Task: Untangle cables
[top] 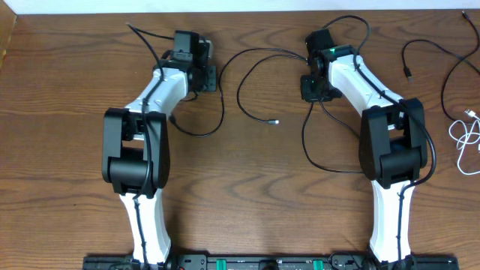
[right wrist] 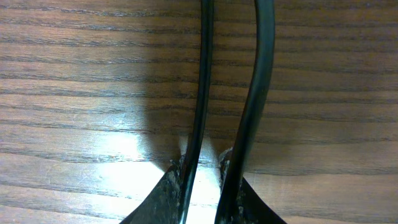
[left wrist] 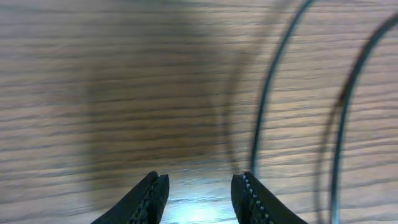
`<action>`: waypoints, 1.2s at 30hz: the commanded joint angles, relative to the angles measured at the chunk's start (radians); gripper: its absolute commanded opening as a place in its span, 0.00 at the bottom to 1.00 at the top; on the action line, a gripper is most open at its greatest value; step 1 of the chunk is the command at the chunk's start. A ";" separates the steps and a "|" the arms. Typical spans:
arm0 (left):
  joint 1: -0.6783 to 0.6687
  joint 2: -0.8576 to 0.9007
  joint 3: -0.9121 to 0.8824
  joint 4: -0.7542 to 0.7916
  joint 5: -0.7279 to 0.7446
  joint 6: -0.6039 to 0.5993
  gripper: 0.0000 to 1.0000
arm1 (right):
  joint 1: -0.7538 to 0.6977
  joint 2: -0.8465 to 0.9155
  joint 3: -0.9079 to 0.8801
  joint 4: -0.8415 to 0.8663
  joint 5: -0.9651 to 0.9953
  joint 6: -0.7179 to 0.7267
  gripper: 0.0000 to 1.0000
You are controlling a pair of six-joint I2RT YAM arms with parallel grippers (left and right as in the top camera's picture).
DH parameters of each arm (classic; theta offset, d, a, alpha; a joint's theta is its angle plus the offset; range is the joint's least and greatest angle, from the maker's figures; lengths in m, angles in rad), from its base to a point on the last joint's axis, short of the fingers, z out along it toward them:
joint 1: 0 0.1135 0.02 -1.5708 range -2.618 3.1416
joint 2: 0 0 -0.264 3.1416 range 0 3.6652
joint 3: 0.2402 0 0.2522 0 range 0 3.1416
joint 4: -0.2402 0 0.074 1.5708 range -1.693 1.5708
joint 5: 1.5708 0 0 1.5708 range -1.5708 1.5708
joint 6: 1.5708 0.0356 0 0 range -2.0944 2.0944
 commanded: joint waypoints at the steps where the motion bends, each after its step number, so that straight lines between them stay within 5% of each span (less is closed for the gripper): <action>1: -0.026 0.006 -0.001 0.003 -0.056 0.014 0.38 | 0.002 0.028 -0.018 -0.017 0.018 0.009 0.19; 10: -0.050 0.007 -0.001 0.026 -0.179 0.014 0.38 | 0.002 0.028 -0.018 -0.022 0.018 0.009 0.19; 36: -0.144 0.059 -0.002 0.005 -0.185 -0.003 0.38 | 0.002 0.028 -0.018 -0.041 0.018 0.008 0.19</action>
